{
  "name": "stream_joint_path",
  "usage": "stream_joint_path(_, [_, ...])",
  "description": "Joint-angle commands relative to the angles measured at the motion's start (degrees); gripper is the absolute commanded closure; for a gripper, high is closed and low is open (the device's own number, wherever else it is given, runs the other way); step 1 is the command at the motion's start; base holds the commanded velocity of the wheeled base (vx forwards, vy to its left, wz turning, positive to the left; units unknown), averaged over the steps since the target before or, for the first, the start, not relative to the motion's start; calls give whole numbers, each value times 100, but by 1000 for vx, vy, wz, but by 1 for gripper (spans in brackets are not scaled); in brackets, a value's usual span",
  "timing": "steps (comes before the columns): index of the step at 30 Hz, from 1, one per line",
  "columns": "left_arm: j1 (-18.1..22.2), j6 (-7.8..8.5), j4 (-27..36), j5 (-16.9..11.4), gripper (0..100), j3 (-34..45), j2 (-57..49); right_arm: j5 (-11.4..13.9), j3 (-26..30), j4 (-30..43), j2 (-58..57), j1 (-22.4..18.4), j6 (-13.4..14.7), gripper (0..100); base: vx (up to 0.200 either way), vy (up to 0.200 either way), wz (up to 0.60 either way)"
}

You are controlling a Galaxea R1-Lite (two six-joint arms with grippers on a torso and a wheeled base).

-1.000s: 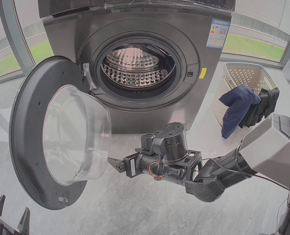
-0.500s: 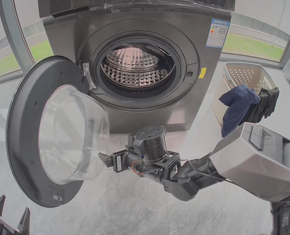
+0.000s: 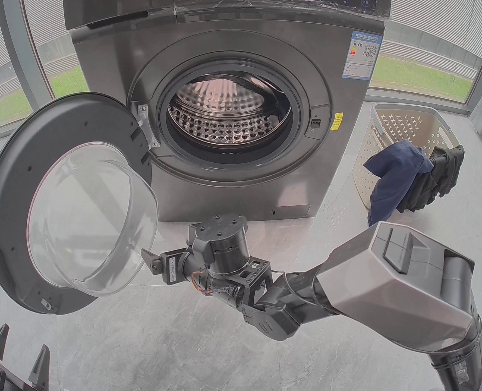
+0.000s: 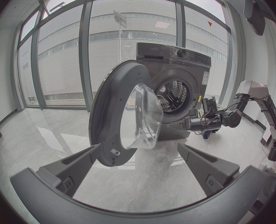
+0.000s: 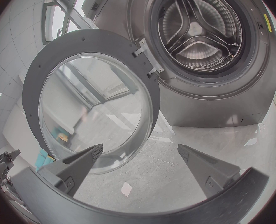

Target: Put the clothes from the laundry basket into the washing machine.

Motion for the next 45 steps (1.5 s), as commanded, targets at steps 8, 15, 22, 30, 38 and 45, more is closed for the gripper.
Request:
stream_joint_path(8, [-2,-4,-2,1,0,101,-104,-65,-384,28,236,-10,52,0,0,0,0])
stream_joint_path(15, [-2,-4,-2,1,0,101,-104,-293,-1034,81,710,148,280,0,0,0,0])
stream_joint_path(22, [-2,-13,7,-8,0,101,-104,-487,-1553,20,1080,201,368,0,0,0,0])
stream_joint_path(30, [-2,-13,-2,-8,0,92,-104,-452,-489,63,-177,-107,351,0,0,0,0])
stream_joint_path(38, [-2,-13,7,1,0,101,-104,-364,2104,20,-2726,-687,-80,0,0,0,0])
stream_joint_path(45, [-2,-13,-2,1,0,101,-104,-364,4099,11,-4853,-1126,-379,0,0,0,0])
